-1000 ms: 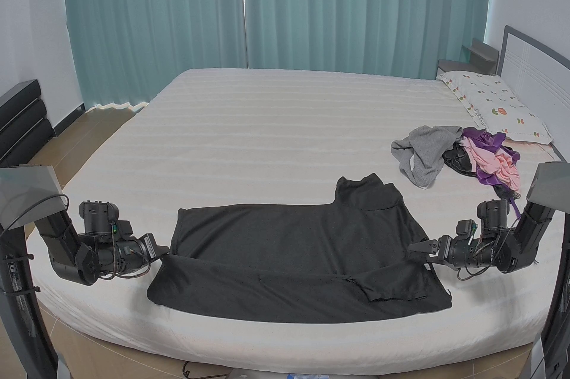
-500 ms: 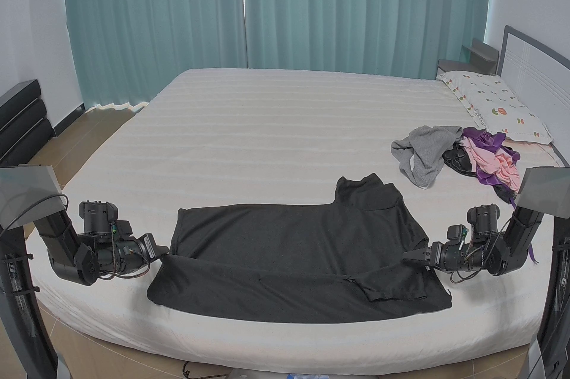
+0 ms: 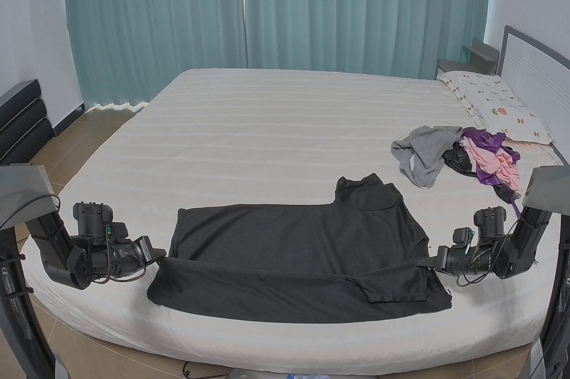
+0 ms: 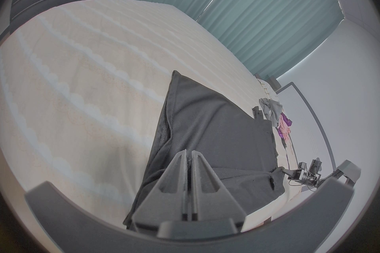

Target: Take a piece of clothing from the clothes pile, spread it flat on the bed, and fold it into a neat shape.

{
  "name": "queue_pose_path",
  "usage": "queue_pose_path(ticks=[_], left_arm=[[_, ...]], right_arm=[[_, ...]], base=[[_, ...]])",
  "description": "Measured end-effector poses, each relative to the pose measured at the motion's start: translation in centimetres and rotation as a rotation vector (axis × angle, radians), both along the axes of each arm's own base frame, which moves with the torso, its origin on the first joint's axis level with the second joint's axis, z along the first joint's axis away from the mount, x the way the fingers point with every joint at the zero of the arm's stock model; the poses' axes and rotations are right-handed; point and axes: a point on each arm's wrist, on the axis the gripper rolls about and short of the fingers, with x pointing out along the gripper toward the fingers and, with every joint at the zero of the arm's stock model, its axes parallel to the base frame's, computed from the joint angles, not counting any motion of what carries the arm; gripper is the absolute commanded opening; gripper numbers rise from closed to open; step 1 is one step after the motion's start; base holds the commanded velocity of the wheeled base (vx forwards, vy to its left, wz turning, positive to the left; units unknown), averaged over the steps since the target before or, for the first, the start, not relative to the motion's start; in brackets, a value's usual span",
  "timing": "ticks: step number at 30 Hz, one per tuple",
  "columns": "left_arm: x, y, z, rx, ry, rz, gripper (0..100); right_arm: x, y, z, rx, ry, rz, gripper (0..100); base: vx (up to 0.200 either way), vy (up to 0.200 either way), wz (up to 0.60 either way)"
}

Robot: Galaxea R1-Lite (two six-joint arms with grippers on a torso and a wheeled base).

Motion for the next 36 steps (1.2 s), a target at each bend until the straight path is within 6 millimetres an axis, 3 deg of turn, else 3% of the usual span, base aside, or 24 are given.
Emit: queue_pose_path(ticks=[20, 36], left_arm=[[-6.6, -0.2, 2.4, 0.006, -0.008, 0.005, 0], [-10.4, -0.2, 2.7, 0.019, -0.054, 0.012, 0]], right_arm=[[-7.8, -1.3, 6.8, 0.075, -0.064, -0.008, 0], [-12.2, -1.1, 8.3, 0.064, -0.081, -0.013, 0]], base=[[0.000, 0.000, 0.00], [0.000, 0.000, 0.00]])
